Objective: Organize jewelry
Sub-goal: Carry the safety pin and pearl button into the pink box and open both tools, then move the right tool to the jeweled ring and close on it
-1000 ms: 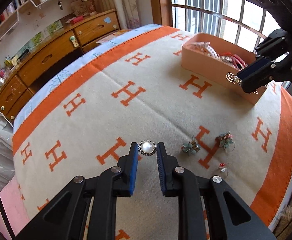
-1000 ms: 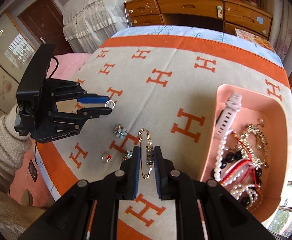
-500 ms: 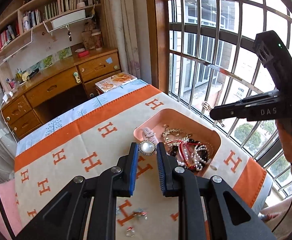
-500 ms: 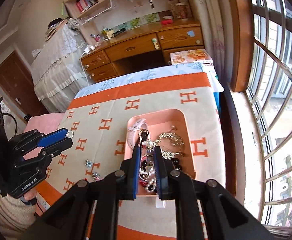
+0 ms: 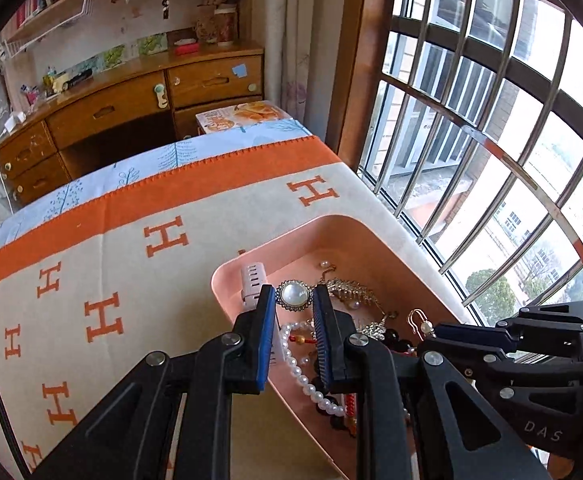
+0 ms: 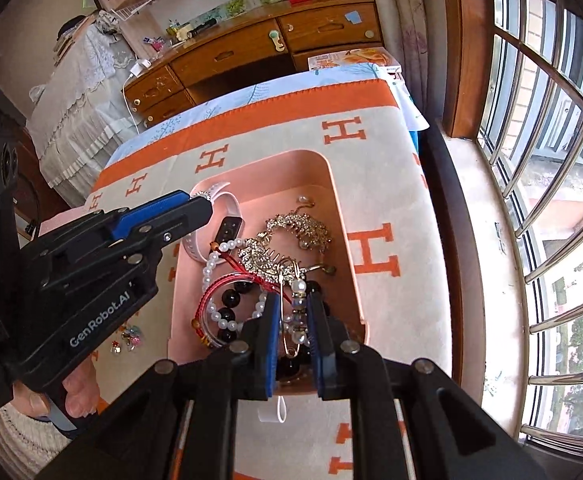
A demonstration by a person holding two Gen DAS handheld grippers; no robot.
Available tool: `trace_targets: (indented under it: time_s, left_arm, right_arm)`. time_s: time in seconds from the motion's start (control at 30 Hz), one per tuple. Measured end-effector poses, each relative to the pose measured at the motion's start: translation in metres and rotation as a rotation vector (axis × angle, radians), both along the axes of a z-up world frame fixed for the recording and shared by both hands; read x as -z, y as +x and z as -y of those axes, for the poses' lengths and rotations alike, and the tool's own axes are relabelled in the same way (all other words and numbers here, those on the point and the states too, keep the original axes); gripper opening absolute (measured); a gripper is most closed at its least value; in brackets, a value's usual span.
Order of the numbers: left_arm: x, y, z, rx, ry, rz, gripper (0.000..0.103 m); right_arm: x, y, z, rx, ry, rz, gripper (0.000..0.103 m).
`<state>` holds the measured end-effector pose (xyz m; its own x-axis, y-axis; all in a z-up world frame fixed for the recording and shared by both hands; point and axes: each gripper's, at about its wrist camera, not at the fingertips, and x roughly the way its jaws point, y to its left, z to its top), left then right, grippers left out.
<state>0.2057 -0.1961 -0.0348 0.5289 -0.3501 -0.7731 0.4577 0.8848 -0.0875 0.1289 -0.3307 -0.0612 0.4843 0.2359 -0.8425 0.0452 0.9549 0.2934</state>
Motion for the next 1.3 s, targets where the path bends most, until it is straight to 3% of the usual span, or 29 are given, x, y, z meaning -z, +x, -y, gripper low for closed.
trace_targets:
  time_s: [0.03, 0.1, 0.13, 0.17, 0.37, 0.5, 0.77, 1.3]
  left_arm:
    - [0.003, 0.001, -0.004, -0.013, -0.003, -0.011, 0.024]
    - [0.004, -0.002, -0.012, -0.027, -0.023, -0.015, 0.048]
    - [0.001, -0.005, -0.017, -0.037, -0.034, -0.006, 0.069]
    - [-0.002, -0.009, -0.022, -0.05, -0.049, 0.019, 0.077]
    - [-0.028, -0.033, -0.053, -0.091, -0.101, 0.093, 0.08]
    - [-0.036, -0.047, -0.075, -0.14, -0.128, 0.1, 0.088]
    - [-0.042, -0.079, -0.114, -0.229, -0.124, 0.11, 0.091]
    - [-0.055, -0.156, -0.181, -0.317, -0.078, 0.167, 0.091]
  right_arm:
    - [0.001, 0.001, -0.002, 0.0, -0.008, -0.008, 0.014]
    - [0.005, 0.004, -0.005, 0.002, -0.025, -0.027, 0.014]
    - [0.006, 0.003, -0.006, 0.006, -0.026, -0.029, 0.014]
    - [0.007, 0.003, -0.006, 0.01, -0.021, -0.029, 0.014]
    - [0.001, -0.009, -0.011, 0.021, 0.015, -0.006, 0.016]
    - [-0.011, -0.024, -0.021, 0.02, -0.008, 0.028, 0.033]
    - [-0.033, -0.055, -0.043, 0.01, -0.009, 0.084, 0.034]
    - [-0.062, -0.101, -0.105, -0.072, -0.06, 0.173, 0.034]
